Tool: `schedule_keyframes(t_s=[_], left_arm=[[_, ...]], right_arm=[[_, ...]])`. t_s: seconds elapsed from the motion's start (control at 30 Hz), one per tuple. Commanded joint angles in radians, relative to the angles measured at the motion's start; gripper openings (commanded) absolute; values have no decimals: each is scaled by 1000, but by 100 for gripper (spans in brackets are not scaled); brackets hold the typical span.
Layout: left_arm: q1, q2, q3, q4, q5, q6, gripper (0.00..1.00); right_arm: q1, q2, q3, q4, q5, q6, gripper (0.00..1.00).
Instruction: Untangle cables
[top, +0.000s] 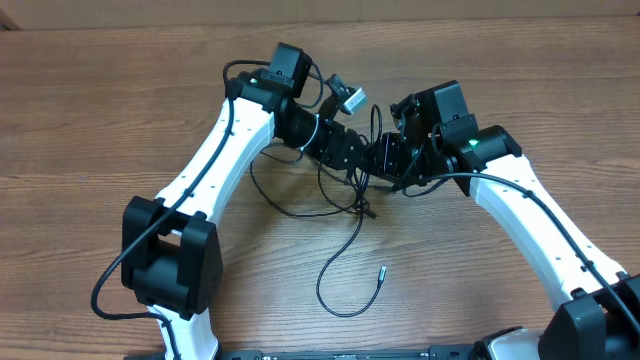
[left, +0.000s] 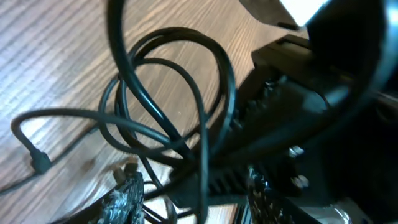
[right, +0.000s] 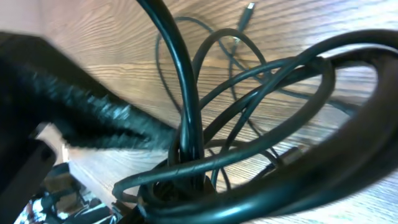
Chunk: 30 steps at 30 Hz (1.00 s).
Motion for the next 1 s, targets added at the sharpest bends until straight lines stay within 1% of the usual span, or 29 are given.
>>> schedule_keyframes(t_s=[0.0, 0.1, 0.2, 0.37, 0.43, 0.47, 0.5, 0.53, 0.57, 0.63, 0.8, 0.9, 0.93, 0.97], left_arm=[[-5, -30, 0, -9, -11, -6, 53], [-6, -30, 0, 4, -15, -6, 53], [-6, -30, 0, 33, -15, -6, 53], [-7, -30, 0, 85, -10, -28, 50], [-6, -30, 0, 93, -11, -30, 43], [-6, -30, 0, 101, -12, -30, 29], [-6, -30, 0, 105, -12, -30, 21], [-5, -30, 0, 108, -14, -30, 18], [-4, -30, 0, 111, -19, -30, 15], [-2, -30, 0, 112, -26, -30, 14], [1, -30, 0, 111, -27, -30, 13], [1, -30, 0, 111, -35, -30, 8], [2, -30, 0, 110, -52, -31, 4], [5, -31, 1, 108, -68, -31, 4]], right_arm=[[0, -8, 19, -1, 35, 29, 4], [0, -8, 19, 2, -4, 23, 4], [0, -8, 19, 11, -83, -26, 4], [0, -8, 19, 16, -151, -37, 4], [0, -8, 19, 21, -170, -48, 4], [0, -8, 19, 21, -170, -48, 4], [0, -8, 19, 21, -171, -47, 4], [0, -8, 19, 21, -171, -47, 4], [0, -8, 19, 21, -171, -47, 4], [0, -8, 19, 21, -171, -47, 4], [0, -8, 19, 21, -171, -47, 4], [0, -8, 19, 21, -171, -47, 4], [0, -8, 19, 21, -170, -48, 4], [0, -8, 19, 21, -169, -47, 4]])
